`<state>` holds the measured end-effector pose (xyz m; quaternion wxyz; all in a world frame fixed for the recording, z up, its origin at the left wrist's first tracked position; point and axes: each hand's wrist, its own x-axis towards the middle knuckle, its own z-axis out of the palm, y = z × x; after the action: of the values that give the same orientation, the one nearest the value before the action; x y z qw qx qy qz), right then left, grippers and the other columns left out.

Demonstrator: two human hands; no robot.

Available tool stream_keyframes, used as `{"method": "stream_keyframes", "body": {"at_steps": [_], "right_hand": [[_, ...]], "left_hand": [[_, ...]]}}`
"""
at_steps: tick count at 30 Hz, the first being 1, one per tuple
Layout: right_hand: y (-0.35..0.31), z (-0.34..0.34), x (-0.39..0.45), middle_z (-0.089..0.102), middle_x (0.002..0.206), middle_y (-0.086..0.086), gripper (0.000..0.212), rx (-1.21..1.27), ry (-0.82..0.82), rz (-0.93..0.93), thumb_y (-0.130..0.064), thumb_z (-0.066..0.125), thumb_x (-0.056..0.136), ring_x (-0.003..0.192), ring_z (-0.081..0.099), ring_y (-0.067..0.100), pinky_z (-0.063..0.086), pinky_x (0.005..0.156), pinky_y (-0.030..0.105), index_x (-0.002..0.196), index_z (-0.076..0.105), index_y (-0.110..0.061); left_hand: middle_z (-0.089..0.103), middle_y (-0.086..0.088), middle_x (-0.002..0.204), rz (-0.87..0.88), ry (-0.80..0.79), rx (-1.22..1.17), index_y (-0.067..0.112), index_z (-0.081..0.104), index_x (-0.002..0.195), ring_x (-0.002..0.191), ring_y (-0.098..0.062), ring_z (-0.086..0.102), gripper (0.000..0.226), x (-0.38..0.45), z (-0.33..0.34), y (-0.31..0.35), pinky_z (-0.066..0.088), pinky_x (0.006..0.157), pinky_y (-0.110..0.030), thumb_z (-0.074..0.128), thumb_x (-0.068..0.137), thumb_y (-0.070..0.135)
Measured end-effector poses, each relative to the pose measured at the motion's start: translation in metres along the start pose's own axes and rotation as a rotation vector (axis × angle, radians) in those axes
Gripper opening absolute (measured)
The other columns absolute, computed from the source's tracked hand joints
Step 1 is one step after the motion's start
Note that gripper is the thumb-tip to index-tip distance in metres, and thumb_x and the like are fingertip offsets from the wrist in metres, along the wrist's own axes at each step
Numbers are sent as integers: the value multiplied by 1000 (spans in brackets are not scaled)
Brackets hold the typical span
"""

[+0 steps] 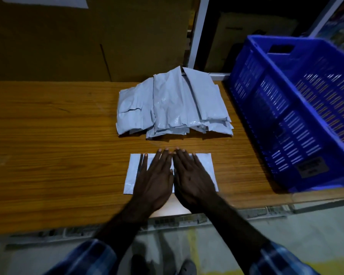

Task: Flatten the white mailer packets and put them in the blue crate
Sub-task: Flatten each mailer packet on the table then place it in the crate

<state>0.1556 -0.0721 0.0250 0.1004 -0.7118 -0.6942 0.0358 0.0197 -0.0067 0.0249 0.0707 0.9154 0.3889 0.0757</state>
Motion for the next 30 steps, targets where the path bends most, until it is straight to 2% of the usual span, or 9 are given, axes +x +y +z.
{"method": "stream_keyframes", "body": {"at_steps": [7,10,12,15,19,21,24,27,30], "right_hand": [[9,6,-5,30,158,15,51,25,46,31,-28,29,107,148,26,25,24,120,45,149,37,0],[35,-8,-21,9,165,4,61,35,-2,163,-43,15,106,152,4,14,4,124,42,157,16,-10],[50,-14,-32,-9,165,-4,66,56,-94,282,-51,5,102,150,-13,7,-12,122,37,159,-1,-18],[60,-17,-39,-17,164,-2,76,82,-144,349,-63,-1,98,149,-18,7,-16,120,38,158,-7,-17],[71,-37,-50,-11,165,5,99,81,-136,286,-78,-4,85,151,-13,14,-9,122,37,158,1,-11],[64,-42,-54,1,165,5,92,32,-111,95,-75,12,90,152,-5,17,-2,123,37,158,13,-12],[50,-34,-49,30,159,14,76,-4,-79,-122,-56,39,94,148,25,28,23,120,47,151,35,-6],[45,-25,-41,49,145,21,62,-30,-92,-146,-41,46,95,135,45,38,41,107,53,143,46,-1],[43,-24,-37,55,139,22,52,-52,-44,-162,-35,44,101,130,51,37,44,105,50,139,51,0]], "left_hand": [[31,-7,157,27,-41,10,8,36,149,146,-20,26,58,-3,7,-13,18,118,-49,18,103,37],[23,-1,160,-30,-41,-11,14,27,154,148,-16,19,62,-11,3,-38,8,121,-42,14,102,45],[7,6,162,-110,-56,-20,21,12,157,149,-10,4,67,-20,-2,-61,-4,120,-37,6,99,54],[-14,12,160,-178,-129,-44,26,-8,155,146,-3,-17,74,-29,-12,-85,-14,119,-37,-6,92,65],[-8,6,162,-192,-103,-109,22,1,156,147,-6,-14,81,-46,-26,-100,-8,121,-35,6,92,70],[9,0,162,-12,-58,-73,16,19,155,150,-11,-2,78,-54,-25,-95,1,121,-36,22,95,66],[26,-7,159,243,-34,-54,13,37,149,149,-19,14,73,-56,-18,-77,14,119,-41,35,95,62],[33,-7,156,273,-29,-13,12,40,148,147,-21,22,74,-49,-12,-69,19,117,-43,38,94,62],[39,-7,152,246,2,-37,11,44,145,143,-23,32,69,-42,-17,-70,28,114,-45,42,94,58]]}}
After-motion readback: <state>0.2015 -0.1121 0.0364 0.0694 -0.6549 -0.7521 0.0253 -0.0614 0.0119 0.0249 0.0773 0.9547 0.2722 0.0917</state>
